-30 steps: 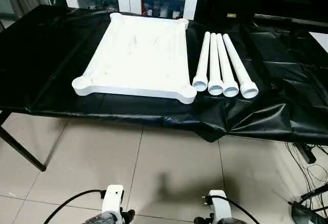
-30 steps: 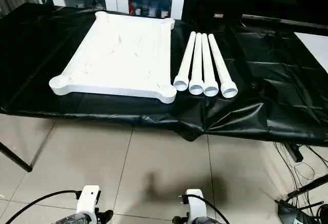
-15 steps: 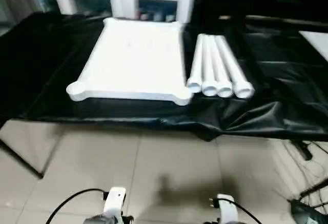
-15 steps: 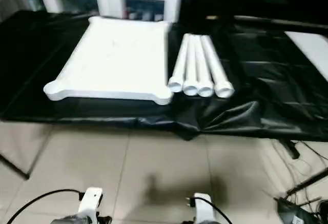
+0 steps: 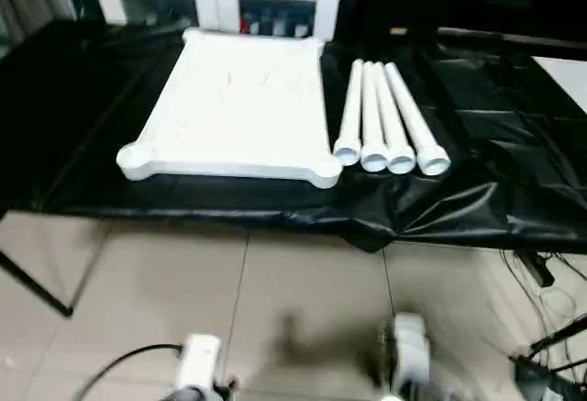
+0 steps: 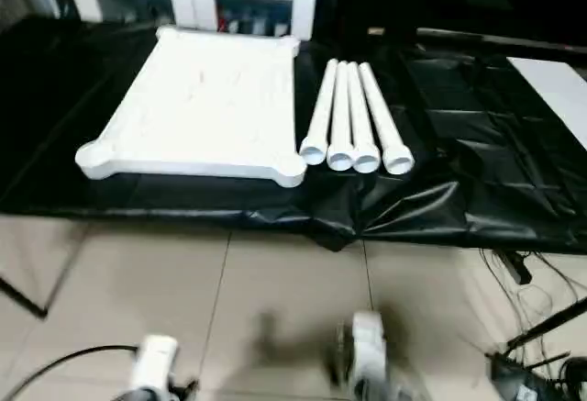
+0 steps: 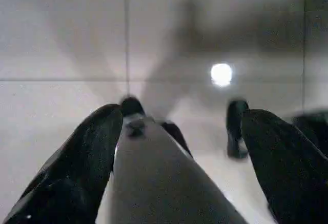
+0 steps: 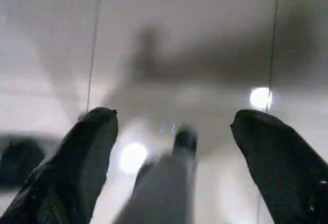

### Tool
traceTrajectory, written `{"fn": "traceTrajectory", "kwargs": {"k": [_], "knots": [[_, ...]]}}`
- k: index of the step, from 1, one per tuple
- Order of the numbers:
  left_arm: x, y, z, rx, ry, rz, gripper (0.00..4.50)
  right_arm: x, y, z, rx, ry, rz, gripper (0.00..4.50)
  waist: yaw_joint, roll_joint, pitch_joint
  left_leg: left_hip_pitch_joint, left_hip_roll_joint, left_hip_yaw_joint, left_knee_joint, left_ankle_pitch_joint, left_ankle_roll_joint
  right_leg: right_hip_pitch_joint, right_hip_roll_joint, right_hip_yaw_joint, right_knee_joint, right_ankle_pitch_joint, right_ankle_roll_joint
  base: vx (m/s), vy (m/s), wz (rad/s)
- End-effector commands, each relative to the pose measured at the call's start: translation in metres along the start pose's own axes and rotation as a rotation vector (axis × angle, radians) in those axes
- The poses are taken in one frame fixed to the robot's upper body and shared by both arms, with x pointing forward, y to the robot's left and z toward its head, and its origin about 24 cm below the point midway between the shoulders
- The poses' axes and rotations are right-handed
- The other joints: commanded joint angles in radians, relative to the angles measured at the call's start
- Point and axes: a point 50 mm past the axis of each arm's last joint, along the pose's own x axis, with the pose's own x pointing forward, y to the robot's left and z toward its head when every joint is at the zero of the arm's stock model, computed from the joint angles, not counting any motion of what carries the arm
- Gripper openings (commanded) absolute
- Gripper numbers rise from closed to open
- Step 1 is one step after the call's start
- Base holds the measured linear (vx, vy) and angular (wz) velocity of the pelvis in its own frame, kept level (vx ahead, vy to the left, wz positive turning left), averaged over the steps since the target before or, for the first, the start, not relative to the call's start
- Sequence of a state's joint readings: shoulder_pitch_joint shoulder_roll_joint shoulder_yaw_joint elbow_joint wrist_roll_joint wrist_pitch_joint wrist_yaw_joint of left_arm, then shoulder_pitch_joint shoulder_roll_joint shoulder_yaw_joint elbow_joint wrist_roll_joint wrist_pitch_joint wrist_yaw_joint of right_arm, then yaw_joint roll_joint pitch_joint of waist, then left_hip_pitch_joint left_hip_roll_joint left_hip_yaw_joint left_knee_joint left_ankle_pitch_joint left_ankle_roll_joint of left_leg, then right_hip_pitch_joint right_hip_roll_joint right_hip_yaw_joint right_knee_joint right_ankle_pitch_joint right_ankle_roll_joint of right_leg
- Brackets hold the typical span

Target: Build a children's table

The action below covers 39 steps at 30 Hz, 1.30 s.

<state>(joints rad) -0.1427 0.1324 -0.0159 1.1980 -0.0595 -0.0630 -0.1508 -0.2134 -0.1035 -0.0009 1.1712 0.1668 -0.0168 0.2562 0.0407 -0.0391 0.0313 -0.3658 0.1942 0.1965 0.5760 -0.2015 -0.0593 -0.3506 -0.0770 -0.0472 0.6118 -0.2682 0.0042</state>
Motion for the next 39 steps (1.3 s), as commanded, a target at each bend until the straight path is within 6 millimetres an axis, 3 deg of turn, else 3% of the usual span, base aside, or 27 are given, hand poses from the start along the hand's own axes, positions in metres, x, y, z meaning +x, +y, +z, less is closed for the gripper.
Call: {"fn": "traceTrajectory", "kwargs": {"k": [1,4,5,8,10,11,12,13,15,16,17,19,21,22,25,26,27,28,29,31,33,35,37,39], "knots": [[-0.003,0.010,0.020,0.035,-0.126,-0.001,4.43,-0.002,-0.004,0.013,-0.046,-0.083,0.017,4.16,0.004,0.012,-0.036,0.016,0.069,-0.025,-0.065,-0.127,0.107,0.014,-0.082,0.045,-0.065,0.114,-0.242,0.000,0.000,0.00],[-0.012,0.011,0.028,0.084,-0.248,-0.044,4.50,-0.010,-0.005,0.040,-0.119,-0.247,0.050,4.45,0.007,0.006,-0.035,0.013,0.065,-0.021,-0.062,-0.107,0.124,0.017,-0.080,0.043,-0.058,0.159,-0.245,0.000,0.000,0.00],[-0.012,0.011,0.028,0.084,-0.248,-0.044,4.50,-0.010,-0.005,0.040,-0.119,-0.247,0.050,4.45,0.011,0.005,-0.032,0.013,0.068,-0.023,-0.063,-0.113,0.123,0.020,-0.082,0.045,-0.060,0.157,-0.238,0.000,0.000,0.00],[-0.030,0.013,0.038,0.133,-0.406,-0.052,4.50,-0.038,0.000,0.061,-0.172,-0.443,0.138,4.45,0.020,0.004,-0.027,0.013,0.071,-0.026,-0.067,-0.152,0.122,0.020,-0.079,0.046,-0.066,0.127,-0.195,0.000,0.000,0.00],[-0.043,0.013,0.043,0.149,-0.480,-0.058,4.50,-0.058,0.003,0.070,-0.205,-0.530,0.178,4.45,0.020,0.002,-0.022,0.013,0.072,-0.027,-0.075,-0.212,0.098,0.017,-0.074,0.049,-0.074,0.056,-0.164,0.000,0.000,0.00],[-0.043,0.013,0.043,0.149,-0.480,-0.058,4.50,-0.058,0.003,0.070,-0.205,-0.530,0.178,4.45,0.019,0.001,-0.019,0.012,0.073,-0.027,-0.077,-0.228,0.091,0.015,-0.074,0.050,-0.077,0.028,-0.161,0.000,0.000,0.00],[-0.051,0.015,0.044,0.135,-0.516,-0.059,4.50,-0.074,0.006,0.076,-0.204,-0.585,0.219,4.45,0.014,0.007,-0.017,0.017,0.067,-0.025,-0.081,-0.264,0.067,0.007,-0.069,0.050,-0.084,-0.051,-0.158,0.000,0.000,0.00],[-0.058,0.017,0.047,0.139,-0.550,-0.043,4.50,-0.085,0.009,0.081,-0.205,-0.619,0.253,4.45,0.020,0.010,-0.013,0.015,0.071,-0.029,-0.084,-0.285,0.051,0.010,-0.072,0.055,-0.089,-0.079,-0.144,0.000,0.000,0.00],[-0.065,0.019,0.050,0.141,-0.586,-0.020,4.50,-0.097,0.012,0.085,-0.205,-0.646,0.294,4.45,0.014,0.004,-0.012,0.012,0.066,-0.029,-0.085,-0.296,0.046,0.010,-0.064,0.054,-0.088,-0.090,-0.128,0.000,0.000,0.00],[-0.074,0.020,0.055,0.138,-0.628,0.004,4.50,-0.111,0.015,0.093,-0.204,-0.676,0.334,4.45,0.015,0.010,-0.011,0.014,0.066,-0.029,-0.085,-0.306,0.039,0.006,-0.065,0.056,-0.091,-0.118,-0.118,0.000,0.000,0.00],[-0.075,0.020,0.056,0.137,-0.631,0.005,4.50,-0.112,0.015,0.093,-0.203,-0.678,0.335,4.45,0.015,0.007,-0.011,0.014,0.066,-0.030,-0.085,-0.304,0.037,0.009,-0.063,0.056,-0.091,-0.113,-0.116,0.000,0.000,0.00],[-0.092,0.024,0.073,0.096,-0.728,0.057,4.50,-0.139,0.018,0.118,-0.199,-0.764,0.366,4.45,0.013,0.006,-0.011,0.011,0.065,-0.030,-0.084,-0.287,0.033,0.009,-0.059,0.056,-0.086,-0.085,-0.108,0.000,0.000,0.00],[-0.099,0.027,0.095,0.085,-0.803,0.092,4.50,-0.152,0.020,0.143,-0.219,-0.845,0.345,4.45,0.011,0.005,-0.013,0.012,0.062,-0.029,-0.082,-0.272,0.028,0.007,-0.057,0.056,-0.086,-0.080,-0.102,0.000,0.000,0.00],[-0.099,0.028,0.106,0.074,-0.827,0.105,4.50,-0.155,0.022,0.155,-0.222,-0.879,0.340,4.45,0.010,0.002,-0.012,0.013,0.057,-0.028,-0.081,-0.254,0.023,0.004,-0.054,0.055,-0.084,-0.085,-0.099,0.000,0.000,0.00],[-0.096,0.026,0.124,0.068,-0.839,0.087,4.50,-0.159,0.025,0.175,-0.211,-0.926,0.337,4.45,0.011,0.009,-0.019,0.019,0.052,-0.027,-0.075,-0.194,0.001,0.004,-0.052,0.055,-0.077,-0.036,-0.100,0.000,0.000,0.00],[-0.089,0.017,0.141,0.095,-0.852,0.030,4.50,-0.159,0.024,0.195,-0.212,-0.971,0.297,4.45,0.011,0.002,-0.015,0.016,0.049,-0.026,-0.075,-0.179,-0.001,0.003,-0.050,0.054,-0.073,-0.016,-0.099,0.000,0.000,0.00],[-0.086,0.013,0.152,0.124,-0.866,0.007,4.50,-0.160,0.024,0.206,-0.199,-0.996,0.282,4.45,0.010,0.002,-0.016,0.017,0.044,-0.024,-0.076,-0.185,-0.006,0.003,-0.048,0.053,-0.076,-0.033,-0.096,0.000,0.000,0.00],[-0.084,0.011,0.157,0.132,-0.870,-0.003,4.50,-0.160,0.023,0.212,-0.182,-1.008,0.275,4.45,0.012,0.003,-0.031,0.025,0.044,-0.025,-0.065,-0.142,-0.013,0.004,-0.049,0.054,-0.066,0.022,-0.100,0.000,0.000,0.00],[-0.084,0.010,0.158,0.134,-0.870,-0.005,4.50,-0.160,0.023,0.213,-0.178,-1.011,0.274,4.45,0.014,0.003,-0.033,0.023,0.043,-0.025,-0.062,-0.105,-0.012,0.007,-0.048,0.054,-0.061,0.072,-0.102,0.000,0.000,0.00],[-0.081,0.009,0.164,0.132,-0.870,-0.013,4.50,-0.160,0.024,0.217,-0.153,-1.016,0.284,4.45,0.019,0.003,-0.040,0.015,0.036,-0.023,-0.049,0.007,0.008,0.016,-0.042,0.053,-0.042,0.288,-0.109,0.000,0.000,0.00],[-0.076,0.000,0.189,0.160,-0.882,-0.058,4.50,-0.151,0.031,0.224,-0.134,-0.978,0.314,4.45,0.020,-0.008,-0.048,0.012,0.029,-0.021,-0.041,0.046,0.033,0.023,-0.040,0.051,-0.033,0.390,-0.123,0.000,0.000,0.00],[-0.076,-0.002,0.194,0.179,-0.890,-0.061,4.50,-0.147,0.033,0.224,-0.129,-0.966,0.314,4.45,0.024,-0.002,-0.051,0.012,0.032,-0.020,-0.039,0.045,0.041,0.021,-0.045,0.051,-0.031,0.391,-0.143,0.000,0.000,0.00],[-0.074,-0.006,0.205,0.209,-0.887,-0.088,4.50,-0.142,0.035,0.227,-0.144,-0.968,0.267,4.45,0.023,-0.019,-0.046,0.007,0.033,-0.018,-0.040,0.033,0.049,0.023,-0.046,0.050,-0.031,0.365,-0.159,0.000,0.000,0.00],[-0.074,-0.008,0.215,0.231,-0.889,-0.111,4.50,-0.138,0.037,0.228,-0.166,-0.972,0.241,4.45,0.023,-0.010,-0.043,0.009,0.033,-0.016,-0.041,0.006,0.043,0.017,-0.050,0.051,-0.035,0.283,-0.161,0.000,0.000,0.00]]}}
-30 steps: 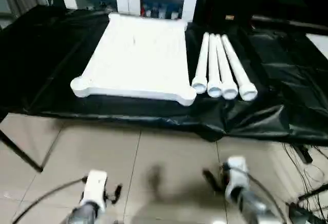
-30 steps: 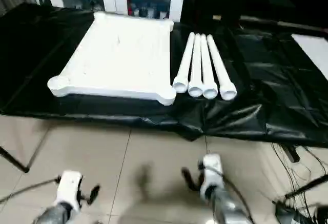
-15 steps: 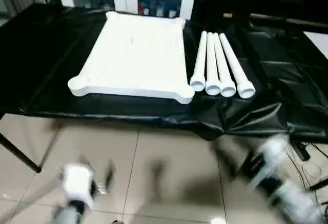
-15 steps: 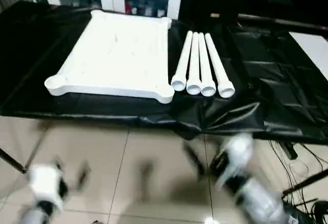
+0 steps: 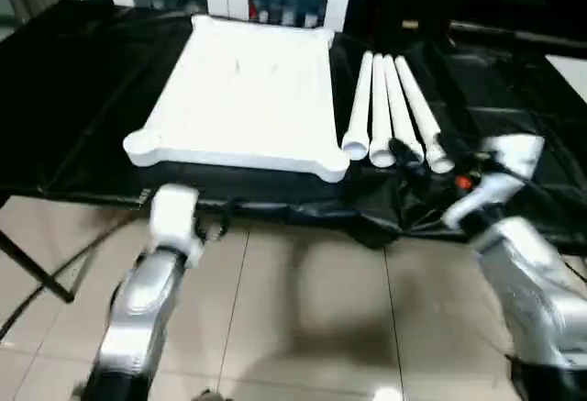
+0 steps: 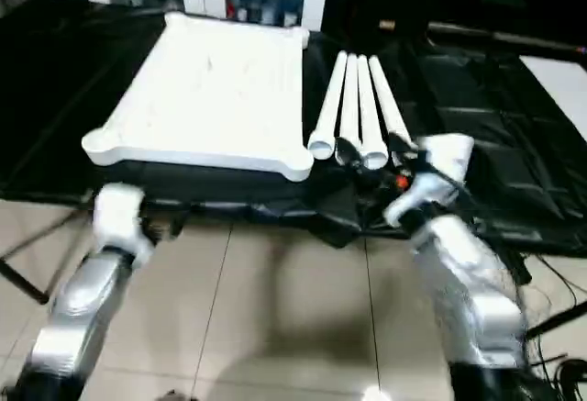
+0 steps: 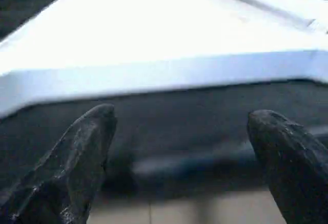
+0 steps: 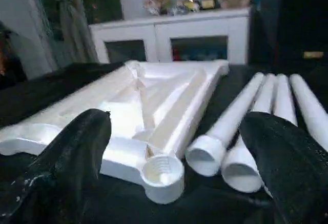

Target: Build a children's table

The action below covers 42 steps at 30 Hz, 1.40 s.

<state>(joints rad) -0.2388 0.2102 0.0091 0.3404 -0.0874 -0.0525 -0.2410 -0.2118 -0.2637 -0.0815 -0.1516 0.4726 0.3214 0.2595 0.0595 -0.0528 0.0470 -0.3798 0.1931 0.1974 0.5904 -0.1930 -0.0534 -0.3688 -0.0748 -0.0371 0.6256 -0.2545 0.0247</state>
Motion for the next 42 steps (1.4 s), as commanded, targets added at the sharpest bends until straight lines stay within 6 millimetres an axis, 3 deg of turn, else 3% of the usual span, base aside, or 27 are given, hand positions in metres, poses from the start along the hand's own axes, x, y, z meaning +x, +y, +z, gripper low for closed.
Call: {"fn": "traceTrajectory", "kwargs": {"k": [1,6,10,13,15,17,18,19,21,22,23,24,25,27,28,29,32,35,36,37,39,42], "knots": [[0.008,-0.004,0.000,0.006,0.032,-0.058,4.50,0.004,-0.002,-0.002,-0.045,0.011,-0.026,4.45,0.005,-0.003,-0.057,0.024,0.035,-0.017,-0.057,-0.019,0.030,0.036,-0.054,0.042,-0.051,0.222,-0.180,0.000,0.000,0.00],[0.034,-0.019,0.013,0.051,0.060,-0.194,4.50,0.011,-0.006,-0.012,-0.041,0.095,-0.006,4.45,0.011,-0.004,-0.057,0.028,0.038,-0.018,-0.060,-0.044,0.023,0.033,-0.058,0.042,-0.054,0.150,-0.185,0.000,0.000,0.00],[0.043,-0.026,0.017,0.093,0.072,-0.228,4.50,0.013,-0.010,-0.015,-0.038,0.112,-0.036,4.45,0.014,-0.006,-0.058,0.025,0.040,-0.018,-0.060,-0.046,0.023,0.034,-0.063,0.042,-0.055,0.147,-0.190,0.000,0.000,0.00],[0.064,-0.032,0.029,0.182,0.089,-0.237,4.50,0.017,-0.017,-0.023,-0.071,0.162,-0.072,4.45,0.017,-0.009,-0.061,0.026,0.038,-0.018,-0.058,-0.043,0.022,0.035,-0.063,0.041,-0.054,0.138,-0.193,0.000,0.000,0.00],[0.069,-0.030,0.033,0.193,0.113,-0.220,4.50,0.018,-0.017,-0.024,-0.083,0.165,-0.078,4.45,0.022,-0.013,-0.064,0.024,0.035,-0.017,-0.055,-0.011,0.029,0.035,-0.061,0.040,-0.050,0.181,-0.197,0.000,0.000,0.00],[0.080,-0.027,0.042,0.184,0.200,-0.211,4.50,0.020,-0.015,-0.023,-0.130,0.154,-0.077,4.45,0.028,-0.005,-0.064,0.025,0.033,-0.016,-0.052,0.003,0.033,0.031,-0.059,0.039,-0.047,0.208,-0.205,0.000,0.000,0.00],[0.082,-0.027,0.045,0.185,0.218,-0.205,4.50,0.021,-0.014,-0.023,-0.146,0.151,-0.077,4.45,0.029,-0.008,-0.064,0.023,0.034,-0.018,-0.053,0.003,0.031,0.034,-0.062,0.038,-0.045,0.209,-0.207,0.000,0.000,0.00],[0.084,-0.028,0.053,0.173,0.199,-0.193,4.50,0.022,-0.011,-0.020,-0.164,0.129,-0.068,4.45,0.030,0.001,-0.064,0.023,0.035,-0.019,-0.053,-0.008,0.028,0.034,-0.063,0.038,-0.047,0.213,-0.214,0.000,0.000,0.00],[0.085,-0.031,0.069,0.117,0.127,-0.164,4.50,0.023,-0.007,-0.015,-0.213,0.074,-0.064,4.45,0.034,0.009,-0.066,0.021,0.038,-0.020,-0.051,-0.006,0.033,0.037,-0.064,0.038,-0.042,0.247,-0.238,0.000,0.000,0.00],[0.076,-0.031,0.076,-0.013,0.058,-0.124,4.50,0.022,-0.005,-0.012,-0.258,0.047,-0.107,4.45,0.034,0.023,-0.068,0.021,0.039,-0.022,-0.050,0.002,0.025,0.037,-0.066,0.037,-0.036,0.271,-0.250,0.000,0.000,0.00],[0.062,-0.029,0.076,-0.071,-0.001,-0.091,4.50,0.020,-0.004,-0.011,-0.256,0.040,-0.151,4.45,0.032,0.015,-0.068,0.017,0.045,-0.026,-0.051,0.013,0.025,0.043,-0.068,0.036,-0.035,0.299,-0.263,0.000,0.000,0.00],[0.062,-0.029,0.076,-0.071,-0.001,-0.091,4.50,0.020,-0.004,-0.011,-0.256,0.040,-0.151,4.45,0.029,0.009,-0.067,0.012,0.040,-0.021,-0.049,0.021,0.043,0.044,-0.062,0.035,-0.035,0.332,-0.275,0.000,0.000,0.00],[0.055,-0.028,0.075,-0.071,-0.022,-0.079,4.50,0.018,-0.005,-0.011,-0.240,0.040,-0.168,4.45,0.031,0.013,-0.069,0.018,0.034,-0.015,-0.044,0.004,0.059,0.040,-0.057,0.037,-0.038,0.306,-0.267,0.000,0.000,0.00],[0.030,-0.020,0.069,-0.104,-0.100,-0.008,4.50,0.010,-0.005,-0.009,-0.169,-0.010,-0.188,4.45,0.028,0.011,-0.063,0.011,0.040,-0.018,-0.051,-0.027,0.064,0.040,-0.059,0.038,-0.044,0.258,-0.244,0.000,0.000,0.00],[0.030,-0.020,0.069,-0.104,-0.100,-0.008,4.50,0.010,-0.005,-0.009,-0.169,-0.010,-0.188,4.45,0.029,0.009,-0.062,0.018,0.042,-0.018,-0.053,-0.062,0.056,0.035,-0.056,0.037,-0.049,0.201,-0.229,0.000,0.000,0.00],[0.014,-0.012,0.067,-0.077,-0.146,0.051,4.50,0.006,-0.003,-0.006,-0.131,-0.045,-0.191,4.45,0.025,0.005,-0.061,0.019,0.043,-0.017,-0.055,-0.080,0.047,0.033,-0.053,0.037,-0.054,0.150,-0.210,0.000,0.000,0.00],[-0.003,-0.004,0.066,-0.084,-0.187,0.109,4.50,0.003,-0.005,-0.005,-0.084,-0.054,-0.224,4.45,0.019,0.009,-0.054,0.018,0.047,-0.020,-0.064,-0.121,0.029,0.026,-0.051,0.037,-0.062,0.075,-0.175,0.000,0.000,0.00],[-0.020,0.003,0.064,-0.015,-0.171,0.144,4.50,0.003,-0.008,-0.011,-0.010,-0.035,-0.276,4.45,0.013,0.009,-0.047,0.025,0.046,-0.018,-0.071,-0.198,-0.009,0.012,-0.047,0.038,-0.073,-0.046,-0.138,0.000,0.000,0.00],[-0.025,0.009,0.061,0.018,-0.132,0.185,4.50,0.002,-0.003,-0.015,0.028,-0.029,-0.240,4.45,0.013,0.007,-0.046,0.028,0.045,-0.019,-0.072,-0.236,-0.025,0.007,-0.047,0.040,-0.078,-0.108,-0.109,0.000,0.000,0.00],[-0.026,0.010,0.061,0.011,-0.130,0.190,4.50,0.001,-0.001,-0.015,0.042,-0.034,-0.220,4.45,0.012,0.003,-0.045,0.027,0.045,-0.020,-0.074,-0.239,-0.028,0.006,-0.048,0.040,-0.080,-0.120,-0.101,0.000,0.000,0.00],[-0.029,0.013,0.060,-0.011,-0.126,0.211,4.50,-0.001,0.006,-0.018,0.057,-0.025,-0.190,4.45,0.013,0.006,-0.044,0.022,0.042,-0.021,-0.075,-0.238,-0.036,0.005,-0.049,0.042,-0.082,-0.129,-0.085,0.000,0.000,0.00],[-0.031,0.013,0.064,0.012,-0.133,0.235,4.50,0.001,0.015,-0.023,0.025,0.015,-0.159,4.45,0.006,0.006,-0.049,0.016,0.039,-0.024,-0.074,-0.204,-0.043,0.009,-0.046,0.040,-0.076,-0.073,-0.082,0.000,0.000,0.00]]}}
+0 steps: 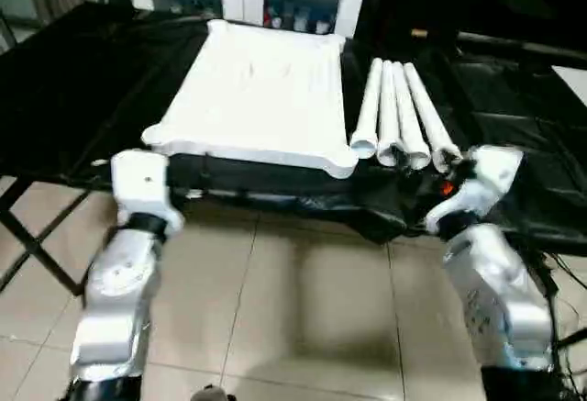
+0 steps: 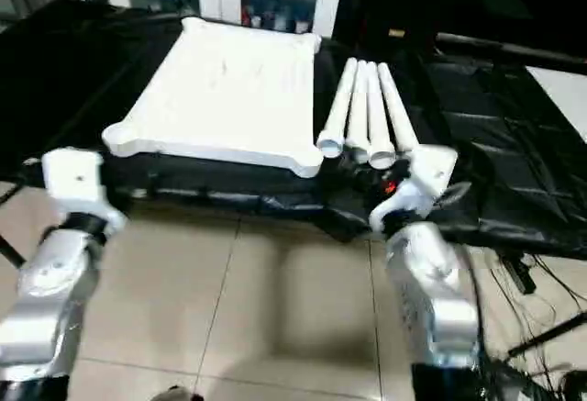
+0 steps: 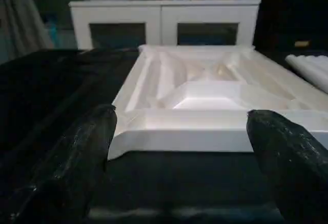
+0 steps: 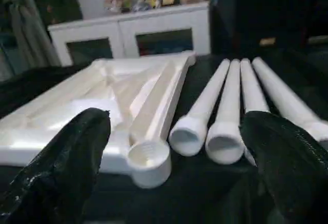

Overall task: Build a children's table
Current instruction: Move to table

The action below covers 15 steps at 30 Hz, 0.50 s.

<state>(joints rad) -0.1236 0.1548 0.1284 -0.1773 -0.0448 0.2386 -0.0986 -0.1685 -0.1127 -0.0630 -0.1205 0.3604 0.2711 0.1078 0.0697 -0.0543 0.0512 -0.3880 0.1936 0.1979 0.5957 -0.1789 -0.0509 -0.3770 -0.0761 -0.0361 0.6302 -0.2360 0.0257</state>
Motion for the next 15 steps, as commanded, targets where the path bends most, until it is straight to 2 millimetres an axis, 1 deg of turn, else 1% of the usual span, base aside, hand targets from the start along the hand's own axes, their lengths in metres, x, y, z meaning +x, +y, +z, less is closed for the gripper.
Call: {"fn": "traceTrajectory", "kwargs": {"k": [1,2,3,4,5,6,7,8,9,10,11,12,13,14,15], "knots": [[0.000,-0.004,0.007,0.029,-0.018,-0.013,4.50,0.000,0.006,0.002,-0.041,0.004,0.026,4.45,-0.007,0.005,-0.052,0.031,0.039,-0.024,-0.082,-0.283,-0.052,0.018,-0.045,0.037,-0.086,-0.161,-0.074,0.000,0.000,0.00],[0.000,-0.005,0.008,0.040,-0.026,-0.023,4.50,0.000,0.007,0.000,-0.045,0.014,0.033,4.45,-0.009,0.006,-0.050,0.035,0.039,-0.025,-0.085,-0.335,-0.057,0.020,-0.046,0.036,-0.091,-0.223,-0.068,0.000,0.000,0.00],[-0.001,-0.007,0.008,0.037,-0.029,-0.031,4.50,0.000,0.008,-0.002,-0.045,0.023,0.032,4.45,-0.006,-0.006,-0.047,-0.004,0.023,-0.047,-0.098,-0.377,-0.015,0.052,-0.063,0.012,-0.100,-0.305,-0.042,0.000,0.000,0.00],[-0.001,-0.007,0.009,0.038,-0.027,-0.032,4.50,0.000,0.009,-0.003,-0.039,0.028,0.036,4.45,-0.007,0.005,-0.044,-0.014,0.013,-0.063,-0.104,-0.434,0.033,0.072,-0.082,-0.015,-0.123,-0.433,-0.012,0.000,0.000,0.00],[-0.002,-0.008,0.009,0.038,-0.027,-0.033,4.50,0.000,0.009,-0.003,-0.036,0.030,0.038,4.45,-0.009,0.018,-0.045,-0.012,0.009,-0.067,-0.100,-0.444,0.048,0.082,-0.090,-0.026,-0.136,-0.484,-0.009,0.007,-0.002,0.29],[-0.002,-0.009,0.010,0.035,-0.019,-0.046,4.50,0.000,0.013,-0.005,-0.038,0.040,0.058,4.45,-0.020,0.018,-0.040,-0.033,-0.005,-0.072,-0.083,-0.420,0.086,0.131,-0.105,-0.064,-0.178,-0.611,-0.028,0.030,0.007,0.43],[-0.002,-0.009,0.010,0.041,-0.017,-0.050,4.50,0.000,0.015,-0.006,-0.037,0.044,0.071,4.45,-0.011,0.026,-0.039,-0.023,-0.003,-0.072,-0.080,-0.402,0.092,0.140,-0.112,-0.075,-0.190,-0.617,-0.041,0.030,0.007,0.43],[-0.002,-0.009,0.011,0.044,-0.019,-0.052,4.50,0.001,0.016,-0.006,-0.041,0.042,0.077,4.45,-0.017,0.025,-0.036,-0.026,-0.003,-0.077,-0.081,-0.377,0.108,0.149,-0.109,-0.087,-0.194,-0.601,-0.053,0.068,0.018,0.49],[-0.002,-0.009,0.011,0.039,-0.018,-0.052,4.50,0.001,0.018,-0.005,-0.028,0.039,0.090,4.45,-0.021,0.034,-0.036,-0.007,-0.005,-0.088,-0.088,-0.371,0.126,0.167,-0.081,-0.114,-0.194,-0.544,-0.089,0.102,0.021,0.59],[-0.002,-0.008,0.012,0.034,-0.015,-0.050,4.50,0.001,0.021,-0.005,-0.002,0.034,0.105,4.45,-0.042,0.054,-0.047,0.090,0.044,-0.084,-0.094,-0.428,0.080,0.105,-0.051,-0.089,-0.168,-0.486,-0.113,0.102,0.021,0.59],[-0.002,-0.007,0.012,0.034,-0.013,-0.046,4.50,0.001,0.023,-0.005,0.010,0.037,0.114,4.45,-0.063,0.039,-0.021,0.098,0.065,-0.110,-0.111,-0.533,0.047,0.080,-0.029,-0.092,-0.138,-0.461,-0.122,0.155,-0.014,0.43],[-0.004,-0.006,0.011,0.041,-0.007,-0.042,4.50,0.002,0.026,-0.005,0.007,0.034,0.134,4.45,-0.070,0.039,-0.043,0.170,0.109,-0.159,-0.137,-0.599,0.057,0.039,-0.011,-0.064,-0.044,-0.219,-0.134,0.177,-0.028,0.20],[-0.005,-0.007,0.011,0.044,-0.007,-0.044,4.50,0.002,0.026,-0.004,0.005,0.029,0.137,4.45,-0.081,0.025,-0.043,0.173,0.113,-0.173,-0.137,-0.537,0.114,0.026,-0.013,-0.055,-0.024,-0.161,-0.109,0.177,-0.028,0.20],[-0.005,-0.007,0.011,0.045,-0.006,-0.047,4.50,0.002,0.026,-0.004,0.007,0.026,0.137,4.45,-0.079,0.024,-0.042,0.176,0.110,-0.178,-0.131,-0.476,0.180,0.018,-0.021,-0.046,-0.015,-0.131,-0.090,0.156,-0.036,0.08],[-0.006,-0.008,0.010,0.049,-0.001,-0.052,4.50,0.002,0.027,-0.004,0.021,0.019,0.142,4.45,-0.076,0.007,-0.040,0.160,0.080,-0.144,-0.108,-0.376,0.267,0.019,-0.045,-0.025,-0.036,-0.063,-0.080,0.140,-0.063,0.04]]}}
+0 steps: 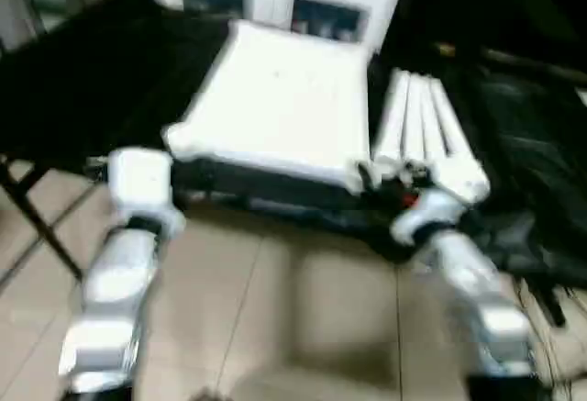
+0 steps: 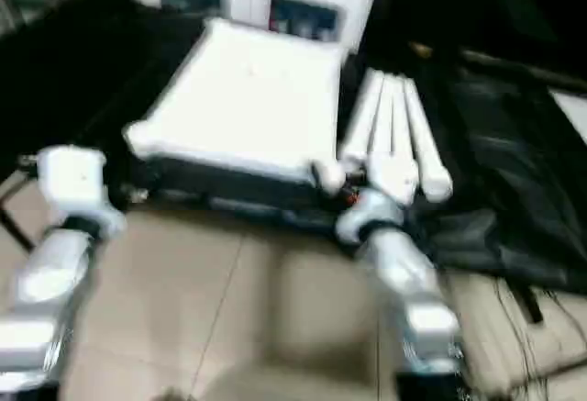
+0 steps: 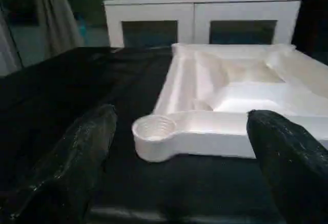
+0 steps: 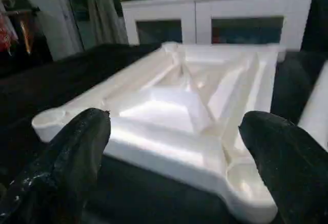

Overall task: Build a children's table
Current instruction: Move to table

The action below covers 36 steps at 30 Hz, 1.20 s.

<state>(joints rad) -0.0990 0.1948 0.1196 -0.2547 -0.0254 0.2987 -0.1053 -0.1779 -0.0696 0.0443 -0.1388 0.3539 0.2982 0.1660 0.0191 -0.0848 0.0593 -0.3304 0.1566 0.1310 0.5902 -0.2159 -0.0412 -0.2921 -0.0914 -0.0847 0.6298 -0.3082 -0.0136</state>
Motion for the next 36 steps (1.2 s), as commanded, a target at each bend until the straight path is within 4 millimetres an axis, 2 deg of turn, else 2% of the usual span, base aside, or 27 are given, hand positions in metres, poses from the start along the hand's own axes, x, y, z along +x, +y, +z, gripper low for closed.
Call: {"fn": "traceTrajectory", "kwargs": {"k": [1,2,3,5,6,7,8,9,11,12,13,14,15,17,18,19,20,21,25,26,27,29,31,32,33,34,36], "knots": [[0.000,-0.013,0.003,-0.009,-0.008,-0.046,4.50,-0.004,-0.010,0.004,0.005,-0.020,-0.028,4.45,0.009,0.007,-0.048,-0.002,0.032,0.019,-0.054,-0.271,0.224,0.026,-0.077,0.079,-0.113,0.055,-0.080,0.140,-0.063,0.04],[-0.001,-0.013,0.003,-0.006,-0.008,-0.048,4.50,-0.005,-0.011,0.004,0.002,-0.023,-0.029,4.45,0.030,-0.002,-0.061,-0.042,-0.006,0.037,-0.004,-0.206,0.207,0.077,-0.086,0.116,-0.127,0.073,-0.101,0.130,-0.063,0.14],[-0.001,-0.013,0.003,-0.005,-0.008,-0.049,4.50,-0.005,-0.011,0.005,-0.015,-0.025,-0.035,4.45,0.050,-0.005,-0.061,-0.093,0.016,0.018,0.039,-0.098,0.161,0.122,-0.137,0.143,-0.158,-0.044,-0.125,0.141,-0.044,0.07],[-0.001,-0.015,0.003,-0.007,-0.005,-0.057,4.50,-0.005,-0.012,0.005,-0.031,-0.023,-0.042,4.45,0.059,0.020,-0.082,-0.093,0.029,0.010,0.002,0.048,0.140,0.131,-0.067,0.095,-0.124,0.064,-0.114,0.147,-0.022,0.04],[-0.001,-0.016,0.003,-0.010,0.000,-0.065,4.50,-0.005,-0.012,0.005,-0.040,-0.022,-0.047,4.45,0.011,0.058,-0.098,0.072,0.063,-0.052,-0.030,0.251,0.253,0.020,0.057,0.006,-0.011,0.231,-0.012,0.208,-0.014,0.11],[-0.001,-0.017,0.002,-0.011,0.007,-0.076,4.50,-0.006,-0.013,0.005,-0.036,-0.022,-0.044,4.45,-0.023,0.062,-0.093,0.145,0.115,-0.115,-0.037,0.274,0.372,-0.080,0.040,-0.001,0.037,0.116,0.016,0.208,-0.014,0.11],[-0.001,-0.017,0.001,-0.010,0.009,-0.079,4.50,-0.006,-0.013,0.005,-0.038,-0.022,-0.044,4.45,-0.040,0.057,-0.109,0.204,0.170,-0.168,-0.037,0.342,0.488,-0.143,0.013,0.008,0.076,-0.021,0.050,0.220,-0.072,-0.03],[-0.001,-0.016,0.001,-0.010,0.010,-0.077,4.50,-0.006,-0.013,0.005,-0.042,-0.022,-0.048,4.45,-0.035,0.056,-0.096,0.180,0.176,-0.176,-0.031,0.478,0.597,-0.177,-0.011,0.025,0.111,-0.096,0.101,0.133,-0.084,-0.24],[0.000,-0.016,0.001,-0.008,0.009,-0.080,4.50,-0.007,-0.014,0.006,-0.048,-0.025,-0.055,4.45,-0.025,0.028,-0.079,0.103,0.086,-0.095,-0.054,0.357,0.515,-0.153,-0.013,0.045,0.057,0.086,0.063,0.106,-0.081,-0.26],[0.001,-0.016,0.002,-0.008,0.008,-0.085,4.50,-0.007,-0.014,0.007,-0.049,-0.027,-0.059,4.45,-0.016,-0.020,-0.068,0.044,-0.018,0.000,-0.023,0.069,0.352,-0.077,-0.027,0.093,-0.058,0.154,0.025,0.062,-0.058,-0.04],[0.002,-0.017,0.002,-0.006,0.007,-0.090,4.50,-0.007,-0.015,0.007,-0.049,-0.029,-0.062,4.45,0.027,-0.017,-0.066,-0.022,-0.065,0.001,0.086,-0.144,0.241,0.023,-0.145,0.220,-0.139,-0.172,-0.045,0.062,-0.058,-0.04],[0.002,-0.017,0.002,-0.006,0.007,-0.090,4.50,-0.007,-0.015,0.007,-0.049,-0.029,-0.062,4.45,0.027,-0.041,-0.078,-0.046,-0.049,-0.020,0.116,-0.131,0.185,0.055,-0.149,0.235,-0.138,-0.223,-0.106,0.070,-0.038,0.12],[0.003,-0.019,0.002,-0.007,0.007,-0.103,4.50,-0.008,-0.016,0.008,-0.052,-0.031,-0.069,4.45,0.029,-0.019,-0.069,-0.089,-0.021,-0.045,0.146,-0.059,0.066,0.083,-0.150,0.216,-0.125,-0.177,-0.281,0.091,-0.021,0.04],[0.004,-0.019,0.002,-0.006,0.009,-0.108,4.50,-0.008,-0.016,0.008,-0.054,-0.031,-0.073,4.45,0.030,0.003,-0.054,-0.080,0.010,-0.050,0.116,-0.019,0.039,0.061,-0.150,0.179,-0.138,-0.136,-0.355,0.089,-0.003,0.02],[0.005,-0.021,0.001,-0.006,0.013,-0.119,4.50,-0.008,-0.018,0.009,-0.057,-0.032,-0.084,4.45,0.018,0.058,-0.044,-0.037,0.037,-0.034,-0.008,-0.021,0.042,0.031,-0.060,0.085,-0.137,-0.255,-0.305,0.083,0.047,0.04],[0.005,-0.021,0.001,-0.006,0.013,-0.119,4.50,-0.008,-0.018,0.009,-0.057,-0.032,-0.084,4.45,0.018,0.058,-0.044,-0.037,0.037,-0.034,-0.008,-0.021,0.042,0.031,-0.060,0.085,-0.137,-0.255,-0.305,0.083,0.047,0.04],[0.005,-0.021,0.001,-0.007,0.015,-0.124,4.50,-0.008,-0.018,0.009,-0.056,-0.033,-0.088,4.45,-0.025,0.083,-0.037,-0.004,0.076,-0.071,-0.078,-0.217,0.042,-0.005,0.035,0.026,-0.060,-0.272,-0.209,0.109,0.088,-0.01],[0.006,-0.022,0.000,-0.002,0.020,-0.141,4.50,-0.008,-0.019,0.009,-0.056,-0.035,-0.093,4.45,-0.045,0.102,-0.063,0.119,0.134,-0.154,-0.092,-0.324,0.149,-0.095,0.029,0.017,0.051,-0.084,-0.092,0.145,0.085,0.04],[0.008,-0.024,-0.001,0.010,0.021,-0.168,4.50,-0.008,-0.020,0.009,-0.051,-0.037,-0.102,4.45,-0.053,0.080,-0.055,0.100,0.105,-0.117,-0.096,-0.281,0.311,-0.123,0.010,0.013,0.064,0.043,0.006,0.110,0.045,0.05],[0.010,-0.025,-0.001,0.020,0.022,-0.181,4.50,-0.008,-0.020,0.008,-0.043,-0.033,-0.111,4.45,-0.051,0.039,-0.061,0.059,0.034,-0.043,-0.066,-0.308,0.266,-0.067,-0.038,0.064,-0.050,0.094,-0.046,0.079,-0.017,0.01],[0.011,-0.025,-0.001,0.020,0.022,-0.187,4.50,-0.008,-0.021,0.008,-0.040,-0.030,-0.113,4.45,-0.003,0.019,-0.050,-0.008,-0.034,-0.003,0.036,-0.271,0.203,0.011,-0.118,0.163,-0.154,-0.266,-0.118,0.050,-0.074,0.10],[0.013,-0.026,-0.001,0.018,0.023,-0.194,4.50,-0.008,-0.022,0.007,-0.042,-0.021,-0.118,4.45,0.016,0.012,-0.068,-0.057,-0.013,-0.031,0.110,-0.138,0.144,0.067,-0.179,0.210,-0.168,-0.484,-0.201,0.059,-0.068,0.09],[0.014,-0.027,-0.001,0.017,0.025,-0.199,4.50,-0.008,-0.023,0.007,-0.042,-0.017,-0.127,4.45,0.025,0.025,-0.061,-0.072,-0.012,-0.035,0.089,-0.063,0.051,0.078,-0.096,0.225,-0.138,-0.319,-0.309,0.114,-0.015,-0.11],[0.015,-0.027,-0.003,0.019,0.030,-0.209,4.50,-0.009,-0.023,0.007,-0.038,-0.018,-0.136,4.45,0.029,0.068,-0.054,0.020,0.005,-0.004,0.012,-0.093,-0.059,-0.002,0.023,0.208,-0.117,-0.218,-0.273,0.093,0.003,-0.21],[0.015,-0.027,-0.004,0.020,0.031,-0.212,4.50,-0.009,-0.023,0.007,-0.037,-0.019,-0.138,4.45,-0.015,0.113,-0.057,0.148,0.131,-0.060,-0.095,-0.150,-0.126,-0.137,0.065,0.098,0.027,-0.121,-0.093,0.092,0.028,-0.37],[0.015,-0.028,-0.004,0.016,0.030,-0.216,4.50,-0.009,-0.023,0.007,-0.034,-0.023,-0.139,4.45,-0.026,0.093,-0.069,0.186,0.168,-0.064,-0.098,-0.159,-0.089,-0.156,0.036,0.076,0.052,-0.088,-0.074,0.092,0.028,-0.37],[0.016,-0.030,-0.003,0.011,0.029,-0.221,4.50,-0.009,-0.025,0.010,-0.035,-0.028,-0.140,4.45,-0.018,0.078,-0.060,0.154,0.171,-0.040,-0.109,-0.136,0.000,-0.151,-0.017,0.041,0.056,0.068,-0.060,0.120,0.002,-0.46]]}}
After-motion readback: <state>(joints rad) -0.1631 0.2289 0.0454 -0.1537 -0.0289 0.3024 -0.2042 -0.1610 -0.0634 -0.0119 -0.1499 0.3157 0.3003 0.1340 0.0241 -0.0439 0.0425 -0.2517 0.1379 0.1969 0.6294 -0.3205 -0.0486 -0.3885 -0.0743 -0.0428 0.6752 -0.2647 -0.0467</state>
